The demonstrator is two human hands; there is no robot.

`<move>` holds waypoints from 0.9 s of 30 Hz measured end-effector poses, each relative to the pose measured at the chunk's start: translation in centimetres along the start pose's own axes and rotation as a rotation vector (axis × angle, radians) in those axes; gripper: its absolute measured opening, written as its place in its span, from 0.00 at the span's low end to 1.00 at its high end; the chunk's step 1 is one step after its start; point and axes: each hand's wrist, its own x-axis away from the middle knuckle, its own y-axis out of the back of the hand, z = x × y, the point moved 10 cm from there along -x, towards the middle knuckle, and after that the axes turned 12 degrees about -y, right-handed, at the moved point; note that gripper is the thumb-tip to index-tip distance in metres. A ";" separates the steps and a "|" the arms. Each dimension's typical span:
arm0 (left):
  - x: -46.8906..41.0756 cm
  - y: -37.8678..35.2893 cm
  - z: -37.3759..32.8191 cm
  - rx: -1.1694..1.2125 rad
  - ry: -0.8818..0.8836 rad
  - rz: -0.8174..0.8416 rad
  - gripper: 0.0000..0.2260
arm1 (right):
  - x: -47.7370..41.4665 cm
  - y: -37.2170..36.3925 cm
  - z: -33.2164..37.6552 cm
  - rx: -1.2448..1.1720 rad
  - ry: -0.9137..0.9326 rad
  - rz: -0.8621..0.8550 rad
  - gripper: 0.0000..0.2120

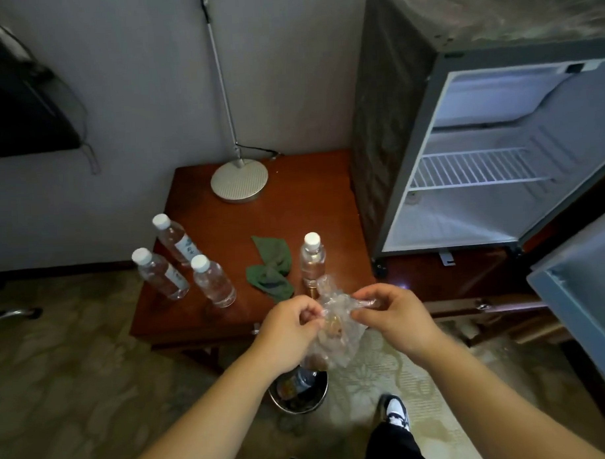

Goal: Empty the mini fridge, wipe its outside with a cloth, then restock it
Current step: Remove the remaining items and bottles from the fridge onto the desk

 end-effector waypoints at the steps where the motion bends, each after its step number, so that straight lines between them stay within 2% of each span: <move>1: 0.7 0.7 0.5 0.011 0.000 -0.006 0.07 | 0.2 -1.0 0.2 0.027 0.008 0.002 0.11; 7: 3.3 3.9 2.3 0.042 0.002 -0.047 0.06 | 1.2 -4.9 1.6 0.132 0.030 0.012 0.11; 14: 4.6 4.9 4.1 0.045 0.054 -0.074 0.05 | 0.9 -7.7 1.5 0.218 0.030 0.113 0.09; 22: 5.9 2.4 7.1 0.042 0.158 -0.076 0.07 | -0.9 -9.9 -1.6 0.432 -0.001 0.228 0.08; 27: 6.7 -1.4 13.0 0.044 0.283 -0.056 0.07 | -3.9 -11.9 -7.2 0.564 -0.068 0.311 0.10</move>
